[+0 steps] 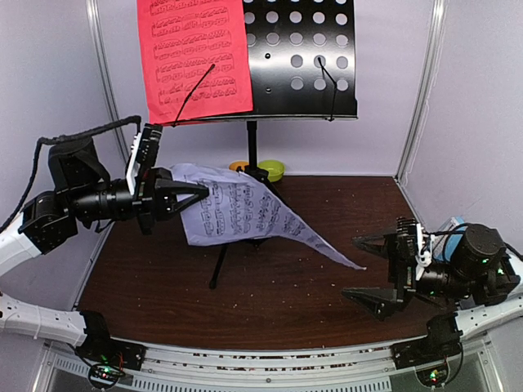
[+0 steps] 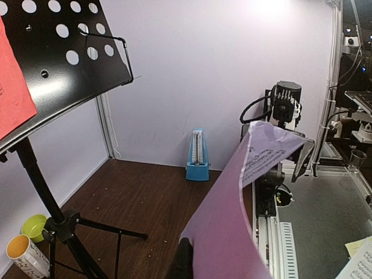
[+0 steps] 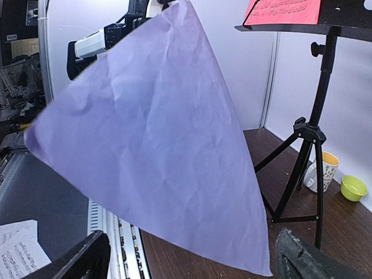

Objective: Set up the instrument practice props

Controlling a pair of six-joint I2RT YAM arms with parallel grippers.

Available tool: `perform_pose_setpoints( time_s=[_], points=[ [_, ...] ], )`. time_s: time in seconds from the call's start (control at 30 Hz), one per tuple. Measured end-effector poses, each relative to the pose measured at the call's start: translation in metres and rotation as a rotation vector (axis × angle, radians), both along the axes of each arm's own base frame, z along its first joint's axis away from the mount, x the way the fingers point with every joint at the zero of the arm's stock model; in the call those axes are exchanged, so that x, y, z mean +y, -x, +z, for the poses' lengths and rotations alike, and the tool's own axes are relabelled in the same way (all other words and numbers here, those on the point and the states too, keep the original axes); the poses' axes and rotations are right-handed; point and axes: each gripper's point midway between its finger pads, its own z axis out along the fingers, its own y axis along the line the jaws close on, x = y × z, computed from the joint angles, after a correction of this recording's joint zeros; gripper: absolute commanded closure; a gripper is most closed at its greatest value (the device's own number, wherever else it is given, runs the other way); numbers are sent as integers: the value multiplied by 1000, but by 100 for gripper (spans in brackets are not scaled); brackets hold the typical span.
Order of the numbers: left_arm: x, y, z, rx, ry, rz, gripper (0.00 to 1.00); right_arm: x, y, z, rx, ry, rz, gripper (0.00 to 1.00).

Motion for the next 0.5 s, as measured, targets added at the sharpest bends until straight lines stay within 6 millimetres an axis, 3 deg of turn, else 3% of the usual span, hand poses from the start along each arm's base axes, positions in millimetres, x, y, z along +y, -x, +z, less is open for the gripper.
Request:
perform_pose_setpoints(
  time_s=[0.03, 0.13, 0.37, 0.43, 0.5],
  points=[
    [0, 0, 0, 7, 2, -3, 100, 1, -1, -2, -3, 3, -4, 1],
    [0, 3, 3, 22, 17, -16, 100, 6, -3, -4, -23, 8, -13, 16],
    [8, 16, 13, 4, 86, -54, 100, 7, -19, 6, -64, -15, -105, 88],
    [11, 18, 13, -1, 97, -55, 100, 4, -22, 11, -75, -23, -126, 100],
    [12, 19, 10, 1, 100, -55, 100, 1, -25, 20, -86, -33, -147, 100]
  ],
)
